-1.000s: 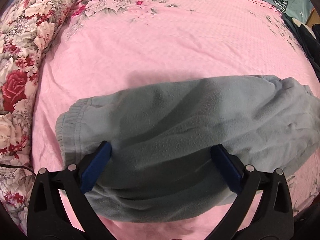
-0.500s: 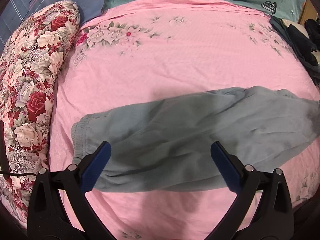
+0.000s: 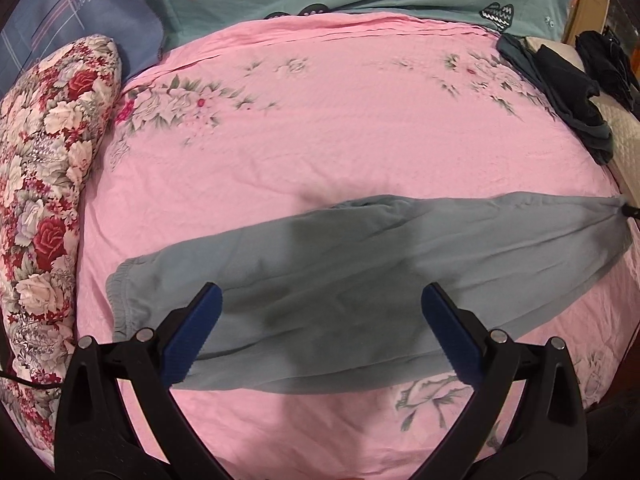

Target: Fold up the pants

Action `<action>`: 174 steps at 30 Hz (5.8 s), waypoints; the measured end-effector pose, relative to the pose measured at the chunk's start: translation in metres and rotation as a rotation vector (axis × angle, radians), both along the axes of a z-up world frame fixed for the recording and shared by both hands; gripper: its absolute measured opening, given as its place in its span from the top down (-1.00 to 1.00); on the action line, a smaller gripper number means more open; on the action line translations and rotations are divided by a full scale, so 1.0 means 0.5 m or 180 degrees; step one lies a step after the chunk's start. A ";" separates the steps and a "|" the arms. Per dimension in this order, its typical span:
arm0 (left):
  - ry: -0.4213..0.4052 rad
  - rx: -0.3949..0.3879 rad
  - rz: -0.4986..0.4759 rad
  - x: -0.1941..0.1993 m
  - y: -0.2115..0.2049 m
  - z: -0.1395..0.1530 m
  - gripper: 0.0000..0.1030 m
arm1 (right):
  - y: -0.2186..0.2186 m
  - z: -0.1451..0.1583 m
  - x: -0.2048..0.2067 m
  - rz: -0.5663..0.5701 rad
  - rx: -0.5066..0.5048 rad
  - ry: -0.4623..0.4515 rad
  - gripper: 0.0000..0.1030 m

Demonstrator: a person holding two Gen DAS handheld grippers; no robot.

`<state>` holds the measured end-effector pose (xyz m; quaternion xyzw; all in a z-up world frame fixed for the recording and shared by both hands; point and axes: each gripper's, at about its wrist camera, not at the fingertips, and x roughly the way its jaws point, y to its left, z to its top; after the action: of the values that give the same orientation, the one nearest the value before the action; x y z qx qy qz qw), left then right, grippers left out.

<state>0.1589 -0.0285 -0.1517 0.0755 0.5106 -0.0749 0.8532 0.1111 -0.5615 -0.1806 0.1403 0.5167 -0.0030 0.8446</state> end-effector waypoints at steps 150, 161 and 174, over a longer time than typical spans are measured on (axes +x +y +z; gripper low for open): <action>-0.0256 -0.0315 -0.0349 -0.008 0.097 -0.078 -0.95 | 0.831 -0.001 0.393 0.2682 0.1387 0.0522 0.03; -0.0042 -0.0323 -0.0128 0.063 0.261 -0.140 -0.91 | 0.742 -0.082 0.287 0.1531 0.1289 0.0469 0.36; 0.0011 -0.0034 -0.0570 0.044 0.260 -0.147 -0.91 | 0.799 -0.048 0.034 0.1741 -0.0290 0.0273 0.46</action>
<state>0.1810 0.1017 -0.2253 0.1162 0.5028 -0.1537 0.8427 0.1279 -0.1621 -0.2044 -0.0427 0.5699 0.1959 0.7968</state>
